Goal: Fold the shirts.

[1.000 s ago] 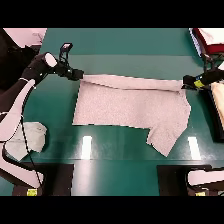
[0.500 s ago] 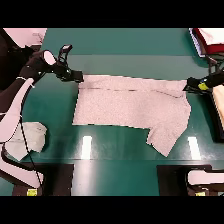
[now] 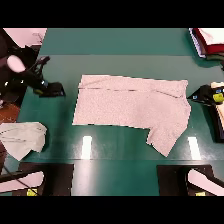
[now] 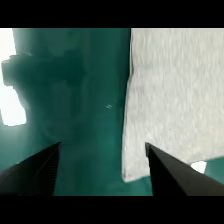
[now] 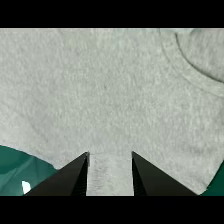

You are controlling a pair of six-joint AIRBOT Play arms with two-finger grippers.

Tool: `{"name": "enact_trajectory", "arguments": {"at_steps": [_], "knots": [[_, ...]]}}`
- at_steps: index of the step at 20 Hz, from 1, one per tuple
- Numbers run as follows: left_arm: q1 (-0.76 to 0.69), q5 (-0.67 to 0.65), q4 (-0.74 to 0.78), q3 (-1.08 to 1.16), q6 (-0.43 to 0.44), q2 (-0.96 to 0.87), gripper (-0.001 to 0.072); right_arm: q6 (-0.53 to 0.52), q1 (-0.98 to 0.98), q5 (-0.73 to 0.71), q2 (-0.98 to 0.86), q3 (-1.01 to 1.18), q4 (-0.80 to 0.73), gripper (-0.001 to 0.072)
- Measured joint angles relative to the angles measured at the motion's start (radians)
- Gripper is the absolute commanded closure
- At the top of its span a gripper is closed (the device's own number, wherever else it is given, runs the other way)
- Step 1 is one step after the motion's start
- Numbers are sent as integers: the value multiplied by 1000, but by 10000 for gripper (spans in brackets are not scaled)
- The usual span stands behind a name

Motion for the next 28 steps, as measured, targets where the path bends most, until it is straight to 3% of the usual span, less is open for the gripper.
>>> {"name": "enact_trajectory", "arguments": {"at_steps": [7,14,18,20,21,24,28], "knots": [[109,66,-333,-414,160,102,111,-16,-10,-40,151,-142,44,408],[120,123,-430,-555,196,112,112,-18,-10,-58,209,-160,48,408],[54,177,-458,-568,200,111,120,-18,-10,-72,218,-162,49,408],[16,234,-453,-571,191,110,601,-18,-10,-75,220,-162,49,408],[7,259,-439,-572,180,109,685,-18,-10,-74,220,-162,49,408],[-12,285,-452,-567,159,111,686,-14,-13,-51,220,-162,27,408],[-20,241,-451,-511,174,113,686,56,-23,-8,221,-211,-129,407]]}}
